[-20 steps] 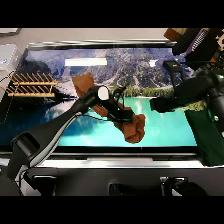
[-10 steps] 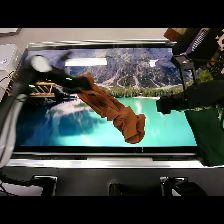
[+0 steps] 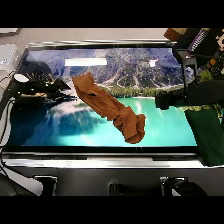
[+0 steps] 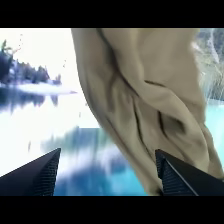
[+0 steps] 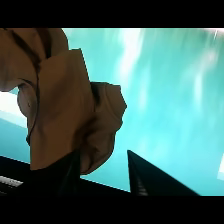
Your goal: Fold the clothes and pants, and hang the long-sleeved shirts on hangers.
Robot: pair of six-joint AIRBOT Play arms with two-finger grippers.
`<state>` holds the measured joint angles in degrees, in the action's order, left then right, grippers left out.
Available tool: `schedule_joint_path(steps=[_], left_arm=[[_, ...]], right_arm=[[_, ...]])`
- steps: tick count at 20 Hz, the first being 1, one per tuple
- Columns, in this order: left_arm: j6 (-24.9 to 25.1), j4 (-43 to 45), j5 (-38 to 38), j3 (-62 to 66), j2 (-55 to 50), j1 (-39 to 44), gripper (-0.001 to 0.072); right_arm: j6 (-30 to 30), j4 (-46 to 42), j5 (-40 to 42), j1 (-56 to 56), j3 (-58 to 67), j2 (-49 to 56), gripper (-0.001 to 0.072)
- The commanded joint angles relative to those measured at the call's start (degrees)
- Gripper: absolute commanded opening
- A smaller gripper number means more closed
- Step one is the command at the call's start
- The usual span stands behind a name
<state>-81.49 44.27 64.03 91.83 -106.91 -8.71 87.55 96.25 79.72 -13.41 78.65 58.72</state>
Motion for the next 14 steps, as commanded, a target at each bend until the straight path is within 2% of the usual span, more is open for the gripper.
schedule_joint_path(steps=[1,10,11,12,14], left_arm=[[4.20,-4.39,-3.89,-0.35,-5.33,0.28,0.0673],[5.25,-5.95,-11.93,-0.33,-8.57,5.84,0.0666],[5.25,-5.92,-12.09,-0.33,-8.92,6.38,0.0628],[5.22,-5.92,-12.00,-0.33,-9.22,6.86,0.0528],[5.25,-5.92,-11.61,-0.33,-9.42,7.58,0.0238]], right_arm=[[-2.54,0.20,-0.48,-0.07,0.00,-0.02,0.0355],[-3.87,0.17,-0.57,-0.07,0.00,-0.02,0.0355],[-4.04,0.17,-0.57,-0.07,0.00,-0.02,0.0355],[-4.07,0.17,-0.72,-0.07,0.00,-0.02,0.0355],[-5.60,0.13,-2.40,-0.07,0.00,-0.02,0.0355]])
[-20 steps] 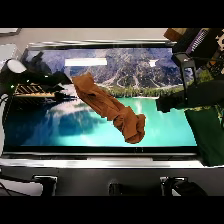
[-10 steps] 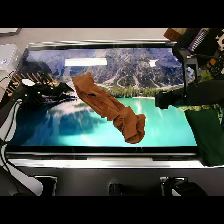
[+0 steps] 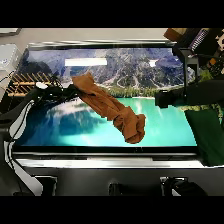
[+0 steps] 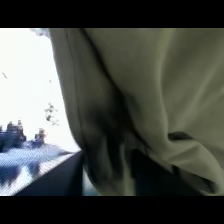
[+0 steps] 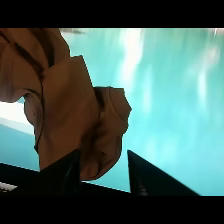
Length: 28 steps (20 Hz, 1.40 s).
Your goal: Fold the clothes and pants, and hang the long-sleeved shirts on hangers.
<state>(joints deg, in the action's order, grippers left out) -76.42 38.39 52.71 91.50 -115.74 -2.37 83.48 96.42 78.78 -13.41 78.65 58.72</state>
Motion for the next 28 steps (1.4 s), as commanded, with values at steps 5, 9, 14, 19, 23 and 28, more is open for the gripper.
schedule_joint_path(steps=[5,9,14,19,23,28], left_arm=[[0.13,-0.15,1.64,0.72,0.13,1.27,0.0014],[0.11,-0.13,6.10,2.51,0.35,0.81,0.0014],[-0.09,-0.15,7.37,2.91,0.39,0.66,0.0014],[-0.11,-0.15,8.15,2.91,0.39,0.66,0.0015],[-0.72,-0.13,8.15,2.91,0.39,0.66,0.0014],[-0.76,-0.13,8.20,2.91,0.39,0.66,0.0015]], right_arm=[[-28.11,-5.57,-19.65,0.15,0.09,-0.02,0.0355],[-48.41,-9.88,-23.17,14.75,0.07,1.90,0.0345],[1.07,30.45,-3.85,34.29,-3.78,18.32,0.0555],[17.07,39.52,-1.29,26.60,-12.57,31.89,0.0555],[18.10,39.45,-8.20,19.82,-12.85,37.48,0.0554],[18.05,39.26,-8.07,15.82,-12.85,39.47,0.0456]])
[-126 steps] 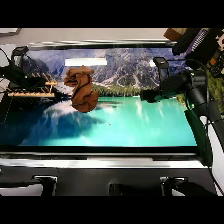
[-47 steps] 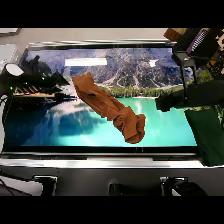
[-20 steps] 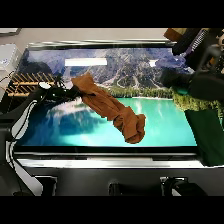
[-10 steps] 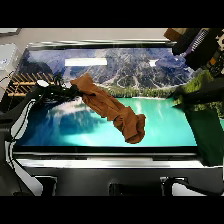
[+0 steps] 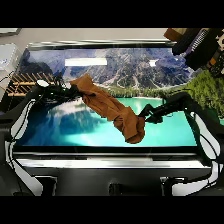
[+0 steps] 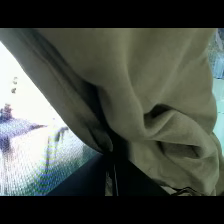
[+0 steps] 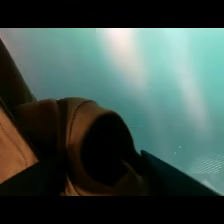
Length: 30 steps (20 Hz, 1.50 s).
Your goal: Fold the clothes and pants, and hang the long-sleeved shirts on hangers.
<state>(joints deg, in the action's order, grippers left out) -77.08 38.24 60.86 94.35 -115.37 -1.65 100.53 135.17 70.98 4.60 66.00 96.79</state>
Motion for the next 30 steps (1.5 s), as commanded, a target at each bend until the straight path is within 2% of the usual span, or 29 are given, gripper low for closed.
schedule_joint_path(steps=[1,2,6,9,15,17,20,22,25,28,30], left_arm=[[-0.59,0.02,0.24,0.07,0.04,-0.09,0.0014],[-1.36,0.02,0.70,0.09,0.17,-0.17,0.0014],[-1.36,0.66,1.46,0.17,5.60,-1.68,0.0012],[-1.57,6.03,2.62,3.85,15.13,-3.74,0.0012],[-9.16,20.90,0.28,12.00,41.03,-5.09,0.0012],[-11.19,23.02,-2.29,12.02,49.90,-5.07,0.0013],[-12.96,27.21,-3.54,12.02,60.96,-5.09,0.0013],[-16.46,31.36,-3.30,12.00,65.26,-5.09,0.0013],[-16.59,32.09,-1.55,11.98,66.03,-5.05,0.0013],[-16.57,31.17,9.64,11.87,60.17,-5.03,0.0013],[-16.57,27.89,18.05,9.51,54.45,-5.03,0.0014]], right_arm=[[0.74,0.57,0.20,-2.29,-0.20,1.14,0.0222],[0.63,0.57,0.20,-2.23,-0.17,0.52,0.0036],[0.35,-0.42,-1.49,-2.23,0.83,-8.76,0.0032],[-1.40,-2.25,-3.91,-2.25,5.11,-21.11,0.0032],[-1.36,-9.31,-12.31,-2.25,19.21,-47.39,0.0032],[-3.28,-9.51,-12.55,-2.25,22.62,-53.53,0.0032],[-9.35,-9.94,-13.14,-2.25,26.58,-60.37,0.0032],[-13.11,-10.58,-16.15,-2.25,27.34,-62.88,0.0032],[-18.05,-12.79,-17.49,-2.25,27.39,-61.68,0.0032],[-25.46,-15.56,-7.56,-2.25,27.36,-54.18,0.0033],[-26.86,-15.69,2.73,-2.32,27.36,-45.62,0.0033]])
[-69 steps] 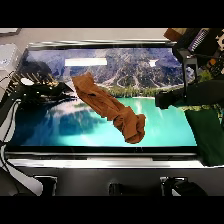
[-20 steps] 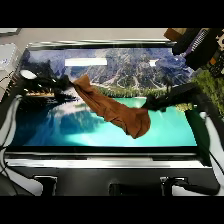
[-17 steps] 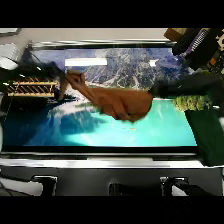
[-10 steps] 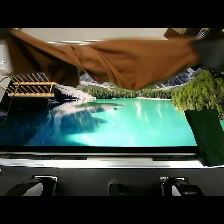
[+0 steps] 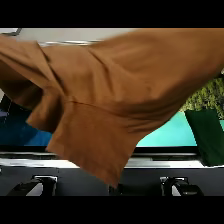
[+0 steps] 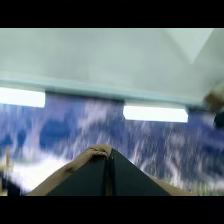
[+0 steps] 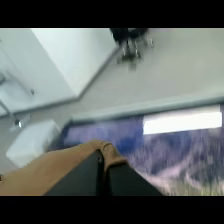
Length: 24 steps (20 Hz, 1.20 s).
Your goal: Fold the clothes and pants, and hang the long-sleeved shirts on hangers.
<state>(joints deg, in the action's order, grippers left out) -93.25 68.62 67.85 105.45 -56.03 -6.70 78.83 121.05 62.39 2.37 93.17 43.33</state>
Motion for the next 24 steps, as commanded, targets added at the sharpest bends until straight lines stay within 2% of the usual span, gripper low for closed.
schedule_joint_path(steps=[1,4,6,8,11,15,18,19,20,22,24], left_arm=[[-0.42,-5.09,13.60,-4.44,-7.76,0.17,0.0014],[0.50,-6.51,12.90,-15.69,-15.37,3.74,0.0014],[0.90,-6.51,6.56,-23.19,-21.11,6.73,0.0014],[1.33,-6.54,-1.05,-27.43,-27.85,9.14,0.0013],[1.75,-7.80,-6.93,-26.82,-38.03,10.75,0.0014],[1.75,-8.48,-7.43,-25.66,-44.06,10.71,0.0014],[1.79,-8.50,-7.32,-25.66,-44.30,10.73,0.0014],[1.79,-8.50,-7.28,-25.66,-44.30,10.73,0.0014],[1.77,-8.52,-7.28,-25.66,-44.30,10.73,0.0014],[1.75,-8.92,-6.84,-25.66,-44.30,10.73,0.0014],[1.77,-9.16,-5.84,-25.66,-44.30,10.73,0.0014]], right_arm=[[-5.18,-1.55,16.72,-0.09,0.15,13.14,0.0033],[-4.44,-1.57,27.06,-0.09,0.13,29.38,0.0033],[-2.45,-1.70,26.49,-0.09,0.15,40.09,0.0033],[-1.86,-1.62,20.68,-0.09,0.15,49.03,0.0033],[-1.14,-0.33,8.13,-0.09,0.15,57.79,0.0033],[-1.31,1.75,-8.74,-0.07,0.15,59.76,0.0033],[-3.06,2.21,-14.05,-0.07,0.26,59.41,0.0036],[-3.06,2.75,-13.27,-0.07,0.26,59.41,0.0097],[-3.06,3.45,-11.61,-0.07,0.26,59.32,0.0213],[-2.12,3.96,-6.21,0.31,0.28,58.16,0.0361],[3.34,3.56,0.26,1.33,0.28,54.64,0.0389]])
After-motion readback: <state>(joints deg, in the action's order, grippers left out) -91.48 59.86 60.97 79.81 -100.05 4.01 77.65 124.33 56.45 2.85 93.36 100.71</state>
